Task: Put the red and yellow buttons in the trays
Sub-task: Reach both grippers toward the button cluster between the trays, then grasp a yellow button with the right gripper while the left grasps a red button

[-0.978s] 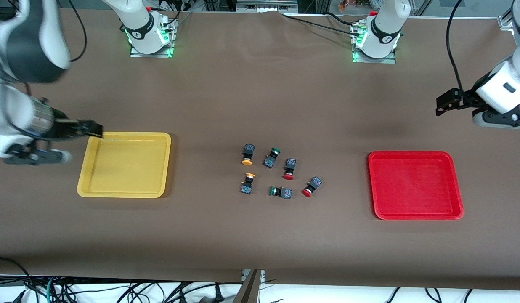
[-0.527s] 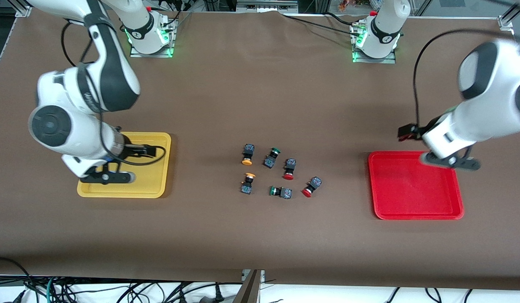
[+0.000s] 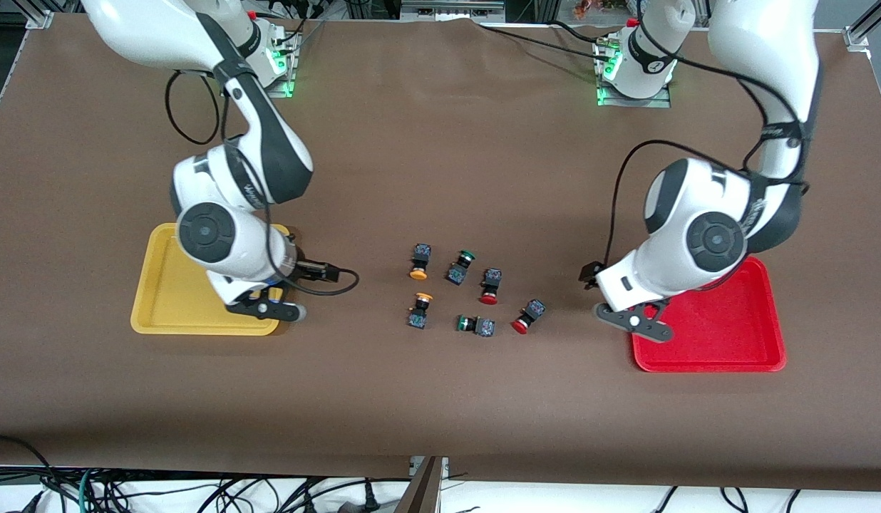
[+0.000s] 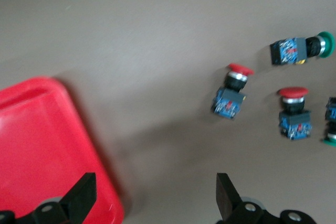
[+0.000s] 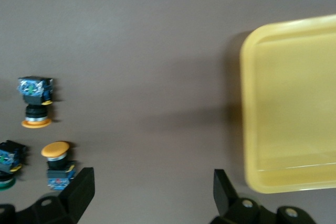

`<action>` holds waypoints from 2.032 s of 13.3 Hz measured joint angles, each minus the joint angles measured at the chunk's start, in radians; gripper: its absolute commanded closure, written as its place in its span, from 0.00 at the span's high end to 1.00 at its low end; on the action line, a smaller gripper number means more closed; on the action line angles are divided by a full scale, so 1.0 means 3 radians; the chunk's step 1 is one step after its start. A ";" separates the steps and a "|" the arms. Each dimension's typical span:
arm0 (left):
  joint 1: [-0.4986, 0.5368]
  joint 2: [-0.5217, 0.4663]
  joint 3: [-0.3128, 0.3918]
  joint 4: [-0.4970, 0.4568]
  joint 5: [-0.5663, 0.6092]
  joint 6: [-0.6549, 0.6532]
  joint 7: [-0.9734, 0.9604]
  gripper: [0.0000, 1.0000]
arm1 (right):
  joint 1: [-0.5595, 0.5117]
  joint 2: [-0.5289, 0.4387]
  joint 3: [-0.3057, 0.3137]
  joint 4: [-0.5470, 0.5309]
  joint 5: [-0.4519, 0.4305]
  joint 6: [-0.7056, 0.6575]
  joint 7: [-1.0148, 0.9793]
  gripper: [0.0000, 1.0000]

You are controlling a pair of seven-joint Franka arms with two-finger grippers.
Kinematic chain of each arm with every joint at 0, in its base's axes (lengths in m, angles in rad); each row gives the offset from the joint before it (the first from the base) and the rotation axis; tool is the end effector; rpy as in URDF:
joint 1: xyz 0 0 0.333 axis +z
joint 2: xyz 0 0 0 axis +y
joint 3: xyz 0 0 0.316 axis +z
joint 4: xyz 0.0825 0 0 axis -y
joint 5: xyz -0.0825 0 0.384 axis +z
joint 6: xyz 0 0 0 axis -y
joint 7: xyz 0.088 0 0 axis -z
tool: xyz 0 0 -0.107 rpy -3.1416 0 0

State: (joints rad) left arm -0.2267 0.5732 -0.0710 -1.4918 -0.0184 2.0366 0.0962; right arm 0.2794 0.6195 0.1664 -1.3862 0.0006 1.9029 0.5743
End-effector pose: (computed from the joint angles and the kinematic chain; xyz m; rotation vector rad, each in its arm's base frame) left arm 0.6739 -0.1994 0.3356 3.0352 -0.5753 -0.0502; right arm 0.6502 0.2855 0.3446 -3.0862 0.2390 0.2025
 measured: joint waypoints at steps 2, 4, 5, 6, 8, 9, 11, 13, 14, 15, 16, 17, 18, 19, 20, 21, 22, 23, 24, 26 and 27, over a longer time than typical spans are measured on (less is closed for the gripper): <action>-0.0013 0.0204 -0.0090 0.0000 0.0000 0.0391 0.0186 1.00 | 0.0073 0.0166 0.0109 -0.0004 0.0001 0.0180 0.0210 1.00; -0.0067 0.0388 -0.0120 0.0001 0.0000 0.0708 0.0310 1.00 | 0.0222 0.0346 0.0150 -0.0006 0.0001 0.0359 0.0502 1.00; -0.0117 0.0465 -0.0125 0.0001 0.0000 0.0855 0.0334 1.00 | 0.0294 0.0430 0.0180 -0.0007 0.0001 0.0440 0.0636 1.00; -0.0179 0.0542 -0.0126 0.0001 0.0000 0.1015 0.0349 1.00 | 0.0353 0.0514 0.0230 -0.0007 0.0001 0.0544 0.0771 1.00; -0.0257 0.0681 -0.0126 -0.0001 0.0000 0.1243 0.0353 1.00 | 0.0457 0.0642 0.0288 -0.0005 -0.0019 0.0720 0.0949 1.00; -0.0280 0.0743 -0.0126 -0.0002 0.0000 0.1332 0.0360 1.00 | 0.0502 0.0689 0.0291 -0.0005 -0.0042 0.0768 0.0977 1.00; -0.0323 0.0857 -0.0126 -0.0003 0.0000 0.1472 0.0362 1.00 | 0.0555 0.0761 0.0297 -0.0005 -0.0101 0.0831 0.0982 1.00; -0.0352 0.0946 -0.0126 -0.0004 0.0000 0.1549 0.0362 0.88 | 0.0584 0.0811 0.0304 -0.0005 -0.0149 0.0900 0.0982 1.00; -0.0356 0.0963 -0.0126 -0.0004 0.0000 0.1563 0.0364 0.72 | 0.0603 0.0838 0.0305 -0.0005 -0.0171 0.0945 0.0982 1.00; -0.0360 0.0966 -0.0126 -0.0003 0.0000 0.1566 0.0364 0.50 | 0.0621 0.0868 0.0305 -0.0005 -0.0189 0.0990 0.0982 0.99; -0.0363 0.0966 -0.0126 -0.0003 0.0000 0.1566 0.0364 0.33 | 0.0637 0.0892 0.0305 -0.0005 -0.0196 0.1021 0.0982 0.85; -0.0365 0.0966 -0.0126 -0.0003 0.0000 0.1566 0.0364 0.23 | 0.0650 0.0908 0.0306 -0.0005 -0.0199 0.1035 0.0984 0.66; -0.0366 0.0966 -0.0126 -0.0003 0.0000 0.1566 0.0364 0.17 | 0.0655 0.0917 0.0306 -0.0005 -0.0200 0.1042 0.0986 0.49; -0.0366 0.0965 -0.0124 -0.0003 0.0000 0.1567 0.0364 0.16 | 0.0655 0.0920 0.0306 -0.0004 -0.0201 0.1045 0.0987 0.39; -0.0365 0.0964 -0.0119 0.0000 0.0000 0.1568 0.0364 0.16 | 0.0655 0.0920 0.0306 -0.0003 -0.0201 0.1047 0.0988 0.28; -0.0362 0.0959 -0.0112 0.0005 0.0000 0.1568 0.0364 0.17 | 0.0655 0.0920 0.0306 -0.0001 -0.0202 0.1049 0.0988 0.17; -0.0352 0.0945 -0.0107 0.0016 0.0000 0.1561 0.0364 0.17 | 0.0655 0.0920 0.0306 0.0001 -0.0202 0.1051 0.0989 0.08; -0.0333 0.0916 -0.0102 0.0029 0.0000 0.1511 0.0364 0.17 | 0.0655 0.0919 0.0306 0.0003 -0.0202 0.1052 0.0991 0.04; -0.0302 0.0863 -0.0097 0.0042 0.0000 0.1400 0.0364 0.17 | 0.0655 0.0920 0.0306 0.0004 -0.0202 0.1052 0.0991 0.04; -0.0196 0.0697 -0.0081 0.0074 0.0000 0.1082 0.0370 0.17 | 0.0647 0.0919 0.0305 0.0015 -0.0210 0.1053 0.0991 0.04; -0.0122 0.0599 -0.0075 0.0080 0.0001 0.0907 0.0433 0.17 | 0.0633 0.0914 0.0299 0.0032 -0.0218 0.1039 0.0991 0.04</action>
State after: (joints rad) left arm -0.2634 0.7529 -0.0936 -1.4677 -0.0181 2.3087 0.2260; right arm 0.4694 0.8938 0.2560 -1.3767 -0.0649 2.2145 0.8715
